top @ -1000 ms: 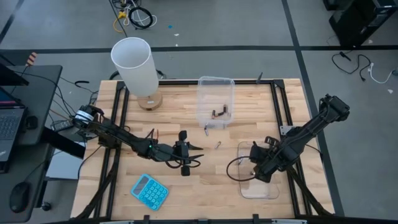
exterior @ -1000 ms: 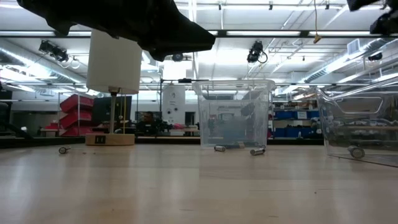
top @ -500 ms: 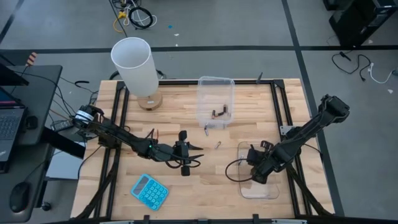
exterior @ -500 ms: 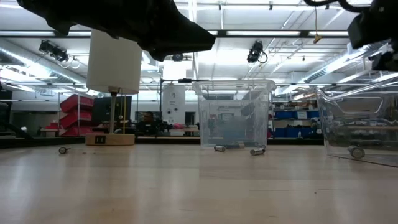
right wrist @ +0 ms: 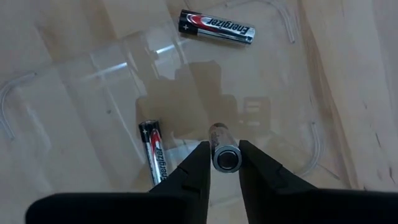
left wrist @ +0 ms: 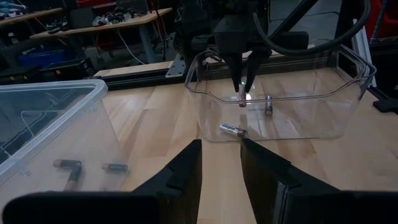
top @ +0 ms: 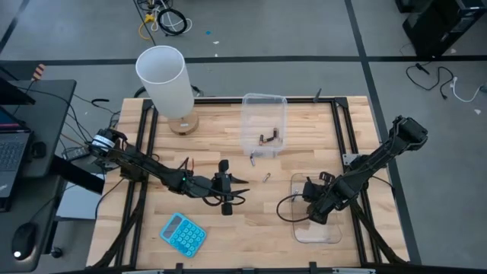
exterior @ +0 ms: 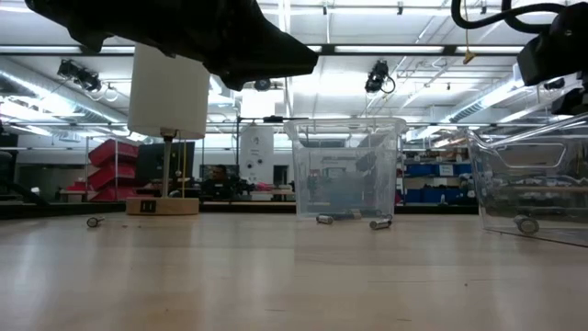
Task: Sort batteries
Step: Put the silver battery into the bottom transparent bin
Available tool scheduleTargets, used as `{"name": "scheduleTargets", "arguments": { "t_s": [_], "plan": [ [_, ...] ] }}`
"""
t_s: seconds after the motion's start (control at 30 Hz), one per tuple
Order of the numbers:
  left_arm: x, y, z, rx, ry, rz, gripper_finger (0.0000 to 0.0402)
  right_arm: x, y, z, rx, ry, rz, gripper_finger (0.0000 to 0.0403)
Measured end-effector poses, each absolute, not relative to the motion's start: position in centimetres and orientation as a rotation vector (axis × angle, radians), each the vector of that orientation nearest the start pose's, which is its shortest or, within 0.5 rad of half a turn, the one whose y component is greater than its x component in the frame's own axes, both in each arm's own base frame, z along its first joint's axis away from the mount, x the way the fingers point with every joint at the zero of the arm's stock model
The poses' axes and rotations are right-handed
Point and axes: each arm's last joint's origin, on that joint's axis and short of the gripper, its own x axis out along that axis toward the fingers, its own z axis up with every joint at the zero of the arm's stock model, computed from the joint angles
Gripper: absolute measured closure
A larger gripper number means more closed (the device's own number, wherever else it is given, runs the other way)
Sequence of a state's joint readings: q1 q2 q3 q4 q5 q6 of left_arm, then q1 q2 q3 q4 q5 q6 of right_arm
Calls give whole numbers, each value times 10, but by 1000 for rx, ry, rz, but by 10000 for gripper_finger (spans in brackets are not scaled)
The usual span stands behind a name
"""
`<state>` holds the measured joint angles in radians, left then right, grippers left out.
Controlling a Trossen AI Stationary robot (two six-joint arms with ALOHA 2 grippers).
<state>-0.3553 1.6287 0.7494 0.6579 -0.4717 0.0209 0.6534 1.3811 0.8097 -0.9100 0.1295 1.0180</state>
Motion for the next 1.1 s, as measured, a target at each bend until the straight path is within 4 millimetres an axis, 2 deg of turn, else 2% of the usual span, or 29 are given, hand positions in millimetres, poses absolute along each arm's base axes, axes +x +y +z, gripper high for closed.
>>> {"name": "scheduleTargets", "arguments": {
  "t_s": [0.5, 1.1],
  "plan": [
    [313, -102, 196, 110, 204, 112, 289, 175, 129, 185, 277, 1395, -308, 336],
    [311, -104, 193, 109, 235, 106, 289, 187, 137, 212, 291, 1319, -289, 345]
  ]
}}
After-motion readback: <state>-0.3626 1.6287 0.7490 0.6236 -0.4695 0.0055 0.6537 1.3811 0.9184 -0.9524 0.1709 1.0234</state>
